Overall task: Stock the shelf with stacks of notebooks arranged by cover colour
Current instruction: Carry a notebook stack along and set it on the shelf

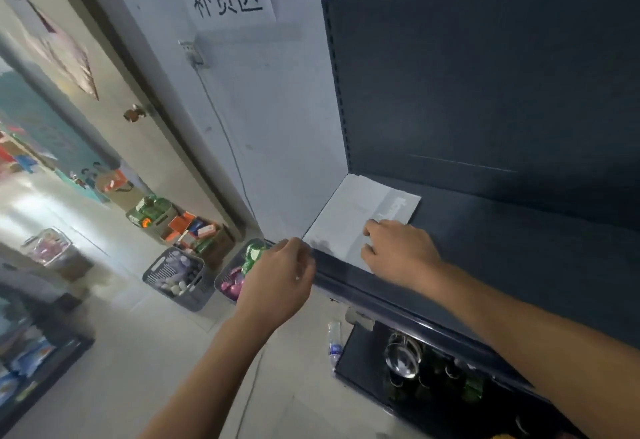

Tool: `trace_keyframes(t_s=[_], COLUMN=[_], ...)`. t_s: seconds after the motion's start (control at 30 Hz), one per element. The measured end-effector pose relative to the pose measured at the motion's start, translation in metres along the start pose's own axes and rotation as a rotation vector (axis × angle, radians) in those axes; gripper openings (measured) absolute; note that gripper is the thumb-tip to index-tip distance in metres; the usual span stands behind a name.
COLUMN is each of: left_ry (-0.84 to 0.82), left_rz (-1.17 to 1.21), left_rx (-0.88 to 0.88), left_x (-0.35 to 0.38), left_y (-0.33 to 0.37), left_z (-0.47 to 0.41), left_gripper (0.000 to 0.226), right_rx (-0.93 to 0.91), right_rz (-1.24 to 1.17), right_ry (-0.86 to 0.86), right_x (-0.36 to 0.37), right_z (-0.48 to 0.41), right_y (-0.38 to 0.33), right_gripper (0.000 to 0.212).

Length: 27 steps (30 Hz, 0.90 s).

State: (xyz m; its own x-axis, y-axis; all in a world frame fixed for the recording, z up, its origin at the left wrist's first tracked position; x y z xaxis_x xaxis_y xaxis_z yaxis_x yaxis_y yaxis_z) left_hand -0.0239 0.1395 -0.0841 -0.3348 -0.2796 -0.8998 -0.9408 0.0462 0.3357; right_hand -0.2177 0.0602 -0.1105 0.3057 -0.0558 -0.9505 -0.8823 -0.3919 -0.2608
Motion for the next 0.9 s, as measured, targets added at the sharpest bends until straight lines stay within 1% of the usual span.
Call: trace_keyframes(t_s=[0.1, 0.23, 0.33, 0.47, 0.57, 0.63, 0.7, 0.8, 0.9], left_ry=[0.019, -0.04, -0.066, -0.091, -0.132, -0.192, -0.227, -0.236, -0.25], left_rz=[0.006, 0.011, 0.021, 0.057, 0.002, -0.041, -0.062, -0.015, -0.008], left_rx=[0.042, 0.083, 0.13, 0.128, 0.113, 0.122, 0.124, 0.119, 0.123], left_x=[0.004, 0.019, 0.036, 0.06, 0.077, 0.088, 0.094, 0.098, 0.099], left_y=[-0.008, -0.014, -0.016, -0.022, -0.025, -0.026, -0.025, -0.03, -0.033], left_z=[-0.039, -0.076, -0.1, -0.133, -0.15, -0.157, -0.163, -0.171, -0.174], left_gripper=[0.022, 0.025, 0.026, 0.029, 0.039, 0.051, 0.057, 0.055, 0.049], right_rx=[0.053, 0.136, 0.269, 0.487, 0.601, 0.631, 0.631, 0.619, 0.61], right_rz=[0.026, 0.049, 0.041, 0.003, -0.004, -0.031, -0.081, -0.079, -0.035], right_ry=[0.043, 0.074, 0.077, 0.073, 0.078, 0.062, 0.036, 0.029, 0.034], right_x=[-0.001, -0.001, 0.001, 0.01, 0.017, 0.022, 0.027, 0.035, 0.042], right_z=[-0.023, -0.029, -0.032, -0.035, -0.037, -0.038, -0.039, -0.042, -0.044], right_y=[0.006, 0.016, 0.024, 0.027, 0.025, 0.022, 0.018, 0.005, -0.009], right_gripper=[0.028, 0.016, 0.014, 0.027, 0.037, 0.042, 0.04, 0.041, 0.052])
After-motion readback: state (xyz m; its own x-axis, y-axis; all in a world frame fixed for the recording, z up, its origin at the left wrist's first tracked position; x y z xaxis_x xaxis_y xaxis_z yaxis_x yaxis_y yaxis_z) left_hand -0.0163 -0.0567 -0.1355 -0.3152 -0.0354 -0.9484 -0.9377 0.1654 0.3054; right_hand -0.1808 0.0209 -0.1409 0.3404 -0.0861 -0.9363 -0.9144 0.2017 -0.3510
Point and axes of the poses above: each hand's wrist, its own z-axis away from the middle knuckle, its own x-axis out of the palm, y = z × x, the point moved 3 cm from there along -z, towards the middle knuckle, and after that the axes turned 8 degrees about y, right-handed, at the moved point
